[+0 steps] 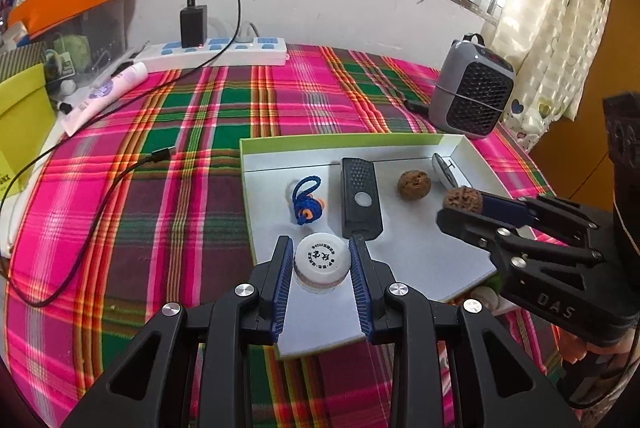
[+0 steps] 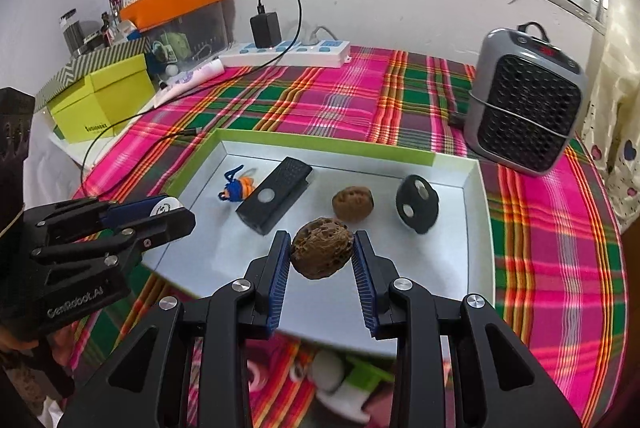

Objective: Organize objects
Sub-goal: 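Carry the walnut with the right tool while the left tool carries the container into the box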

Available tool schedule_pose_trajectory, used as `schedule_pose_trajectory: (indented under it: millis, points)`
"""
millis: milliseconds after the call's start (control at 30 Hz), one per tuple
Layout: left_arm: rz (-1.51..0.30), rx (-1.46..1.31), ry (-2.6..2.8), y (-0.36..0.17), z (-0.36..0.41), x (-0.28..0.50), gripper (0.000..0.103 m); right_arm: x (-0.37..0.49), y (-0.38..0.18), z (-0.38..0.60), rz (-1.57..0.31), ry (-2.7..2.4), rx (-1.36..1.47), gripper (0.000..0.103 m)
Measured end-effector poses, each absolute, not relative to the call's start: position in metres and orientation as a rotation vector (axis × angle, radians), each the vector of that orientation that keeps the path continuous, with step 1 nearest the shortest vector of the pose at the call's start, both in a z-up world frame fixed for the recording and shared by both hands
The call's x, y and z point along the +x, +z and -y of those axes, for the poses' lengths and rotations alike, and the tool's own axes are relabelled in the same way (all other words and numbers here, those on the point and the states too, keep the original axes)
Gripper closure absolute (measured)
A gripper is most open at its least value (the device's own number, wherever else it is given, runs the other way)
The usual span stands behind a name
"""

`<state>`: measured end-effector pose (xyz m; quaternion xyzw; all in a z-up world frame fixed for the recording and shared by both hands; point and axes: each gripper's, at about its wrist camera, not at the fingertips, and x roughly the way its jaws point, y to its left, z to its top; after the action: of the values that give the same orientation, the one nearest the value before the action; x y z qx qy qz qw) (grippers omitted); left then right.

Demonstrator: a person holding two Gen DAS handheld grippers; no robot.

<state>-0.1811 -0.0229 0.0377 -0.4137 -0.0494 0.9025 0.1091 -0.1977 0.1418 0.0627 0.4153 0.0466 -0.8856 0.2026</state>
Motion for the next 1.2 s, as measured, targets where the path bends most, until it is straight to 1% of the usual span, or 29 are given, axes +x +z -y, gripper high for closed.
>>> schedule_pose_trajectory:
  millis: [433, 733, 1200]
  points:
    - [0.098, -1.239, 2.641, 0.027, 0.016, -0.2, 0.076, -0.232, 0.047, -0.127, -0.189, -2.395, 1.222, 0.07]
    - [0.04, -1.234, 2.63, 0.025, 0.009, -0.206, 0.076, -0.24, 0.038, -0.116, -0.264, -2.37, 1.237, 0.07]
    - [-0.018, -1.242, 2.621, 0.021, 0.002, -0.21, 0.076, -0.249, 0.034, -0.111, -0.292, -2.37, 1.252, 0.07]
